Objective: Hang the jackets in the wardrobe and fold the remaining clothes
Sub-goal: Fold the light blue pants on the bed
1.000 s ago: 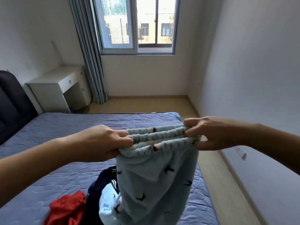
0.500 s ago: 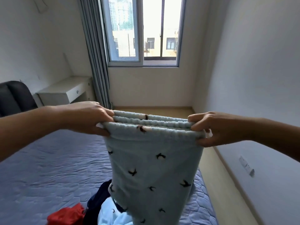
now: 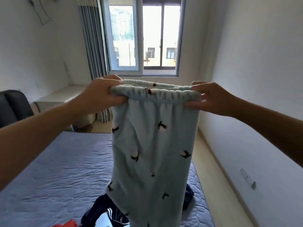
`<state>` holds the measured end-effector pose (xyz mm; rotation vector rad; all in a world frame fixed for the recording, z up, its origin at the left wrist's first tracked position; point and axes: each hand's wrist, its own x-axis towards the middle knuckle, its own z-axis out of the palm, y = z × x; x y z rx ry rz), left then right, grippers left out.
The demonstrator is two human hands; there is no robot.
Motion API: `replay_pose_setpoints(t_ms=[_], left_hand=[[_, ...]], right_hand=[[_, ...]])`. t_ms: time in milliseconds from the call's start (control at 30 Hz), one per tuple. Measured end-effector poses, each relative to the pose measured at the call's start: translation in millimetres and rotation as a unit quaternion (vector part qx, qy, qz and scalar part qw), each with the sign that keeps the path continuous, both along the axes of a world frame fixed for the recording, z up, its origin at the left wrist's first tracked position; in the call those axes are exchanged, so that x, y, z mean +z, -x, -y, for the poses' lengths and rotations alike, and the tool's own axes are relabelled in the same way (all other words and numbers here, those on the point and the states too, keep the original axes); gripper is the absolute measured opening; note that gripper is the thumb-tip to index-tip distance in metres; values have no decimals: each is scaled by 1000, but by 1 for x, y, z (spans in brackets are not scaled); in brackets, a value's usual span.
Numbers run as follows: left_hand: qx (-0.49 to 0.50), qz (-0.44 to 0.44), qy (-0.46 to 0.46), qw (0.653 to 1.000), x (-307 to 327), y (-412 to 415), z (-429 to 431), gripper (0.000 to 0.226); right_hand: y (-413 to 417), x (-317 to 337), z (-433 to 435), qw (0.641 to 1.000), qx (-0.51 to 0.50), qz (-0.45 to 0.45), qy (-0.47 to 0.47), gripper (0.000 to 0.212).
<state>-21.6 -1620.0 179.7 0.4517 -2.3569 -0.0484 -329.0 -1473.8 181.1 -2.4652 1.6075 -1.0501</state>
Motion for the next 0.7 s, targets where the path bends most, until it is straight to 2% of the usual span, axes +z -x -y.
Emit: replay_pose_setpoints(t_ms=[67, 100, 167, 233, 267, 333, 400, 467, 567, 633, 700], left_hand=[[-7, -86, -101, 991, -3, 14, -2, 8], [-5, -119, -129, 984, -5, 20, -1, 11], [-18, -146, -195, 970, -7, 27, 3, 31], [-38, -104, -277, 954, -5, 30, 5, 47], [-26, -61, -295, 953, -4, 33, 6, 52], [15, 5, -283, 959, -5, 44, 7, 54], [26, 20, -307, 951, -9, 58, 1, 44], [-3, 6, -403, 915, -17, 68, -3, 47], [-56, -70, -567, 819, -32, 78, -5, 28], [-61, -106, -628, 769, -40, 84, -2, 14], [-48, -86, -644, 759, -43, 88, 3, 13]], right_hand=[[-4, -4, 5, 993, -24, 113, 22, 21], [-5, -8, 7, 985, -40, 166, 26, 18], [-7, -17, 8, 962, -56, 266, 18, 19], [-1, -23, 7, 940, -36, 337, -30, 37], [3, -23, 7, 931, -26, 356, -79, 53], [12, -25, 10, 911, -35, 366, -184, 77], [15, -29, 17, 891, -52, 377, -248, 75], [17, -34, 21, 868, -45, 404, -287, 55], [31, -45, 20, 816, -27, 471, -335, 33], [43, -50, 18, 800, -30, 488, -348, 34], [52, -54, 21, 791, -47, 490, -362, 41]])
